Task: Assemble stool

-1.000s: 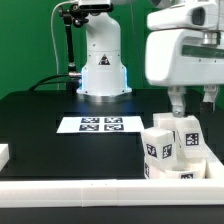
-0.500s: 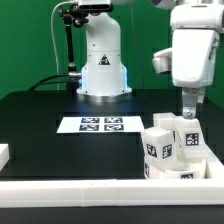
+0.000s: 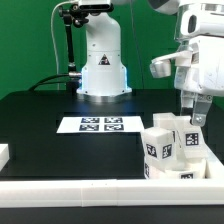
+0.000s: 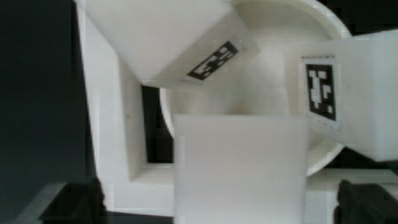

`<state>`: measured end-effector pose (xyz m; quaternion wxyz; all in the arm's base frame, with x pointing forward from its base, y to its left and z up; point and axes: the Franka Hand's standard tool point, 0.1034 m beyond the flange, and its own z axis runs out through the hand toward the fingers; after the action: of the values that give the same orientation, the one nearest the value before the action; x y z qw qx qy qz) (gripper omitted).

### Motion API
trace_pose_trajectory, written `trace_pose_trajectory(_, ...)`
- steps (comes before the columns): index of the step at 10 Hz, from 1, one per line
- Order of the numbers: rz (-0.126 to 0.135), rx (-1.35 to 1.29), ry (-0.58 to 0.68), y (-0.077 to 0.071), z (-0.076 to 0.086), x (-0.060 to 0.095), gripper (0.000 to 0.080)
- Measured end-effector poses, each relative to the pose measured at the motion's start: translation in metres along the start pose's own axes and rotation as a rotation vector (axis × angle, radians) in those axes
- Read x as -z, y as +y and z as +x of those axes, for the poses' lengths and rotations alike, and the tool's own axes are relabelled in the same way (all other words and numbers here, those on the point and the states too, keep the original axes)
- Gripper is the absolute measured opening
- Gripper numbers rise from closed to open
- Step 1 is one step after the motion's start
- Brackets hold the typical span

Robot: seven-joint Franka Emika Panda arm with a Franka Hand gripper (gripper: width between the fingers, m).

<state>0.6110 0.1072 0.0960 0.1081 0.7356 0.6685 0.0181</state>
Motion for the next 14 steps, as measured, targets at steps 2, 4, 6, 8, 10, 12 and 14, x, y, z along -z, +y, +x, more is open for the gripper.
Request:
trace_pose_trajectory(2,0.005,-0.016,-0.002,-0.002,0.0,-0.002,0.0649)
trace_pose_trajectory(4,0.007,-0.018,-0.003,-0.002,-0.001,-0.003,0.0377)
trace_pose_trajectory(6,0.007,-0.018,-0.003,-0.002,-0.001,-0.003,0.0341)
trace_pose_trajectory(8,0.036,-0.084,-0.02,0.0,-0.005,-0.003,0.0341)
trace_pose_trajectory(10,0.06,-0.249,-0.041,0.007,-0.006,-0.005,0.0341)
trace_pose_trajectory(12,0.062,-0.452,-0.051,0.007,-0.007,-0.006,0.0341)
trace_pose_trajectory(14,0.093,-0.643,-0.081,0.006,-0.012,-0.005,0.0341)
